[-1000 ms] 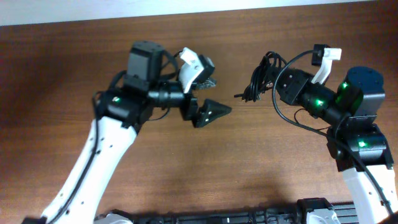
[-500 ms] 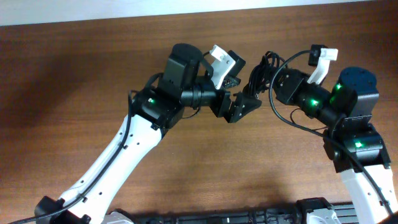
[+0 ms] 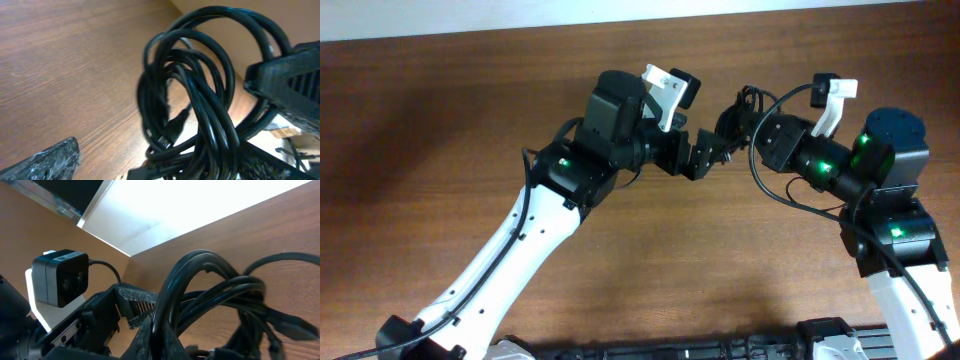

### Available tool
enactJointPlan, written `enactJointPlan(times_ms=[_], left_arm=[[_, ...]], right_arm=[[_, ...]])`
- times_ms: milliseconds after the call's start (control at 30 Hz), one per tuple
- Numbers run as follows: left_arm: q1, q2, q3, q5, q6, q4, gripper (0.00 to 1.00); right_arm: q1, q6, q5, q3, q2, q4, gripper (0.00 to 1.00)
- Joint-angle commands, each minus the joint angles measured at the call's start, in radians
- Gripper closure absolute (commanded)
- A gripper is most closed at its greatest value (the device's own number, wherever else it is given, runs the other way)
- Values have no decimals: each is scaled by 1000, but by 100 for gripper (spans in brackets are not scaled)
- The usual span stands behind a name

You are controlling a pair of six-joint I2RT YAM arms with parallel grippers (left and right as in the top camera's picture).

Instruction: Untangle cables

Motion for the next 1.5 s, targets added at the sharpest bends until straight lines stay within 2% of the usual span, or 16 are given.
enactJointPlan(times_ms=[0, 133, 367, 500, 833, 1033, 1267, 1467], left_arm=[[1, 17, 5, -103, -16, -29, 1], [5, 51, 5, -206, -16, -105, 1], [14, 74, 5, -208, -16, -117, 1], [21, 74, 5, -262, -16, -117, 1], [163, 74, 5, -267, -13, -102, 1], [163, 74, 5, -85, 156, -79, 0], [160, 74, 5, 377, 498, -21, 1], [158, 74, 5, 406, 503, -24, 1]], right_arm=[[6, -13, -102, 17, -6, 40, 96], [6, -13, -132, 17, -12, 83, 96], [5, -13, -147, 17, -34, 106, 96], [5, -13, -151, 17, -34, 106, 96], [5, -13, -217, 17, -34, 105, 96], [5, -13, -218, 17, -34, 98, 96], [5, -13, -218, 17, -34, 99, 96], [5, -13, -245, 17, -34, 117, 96]])
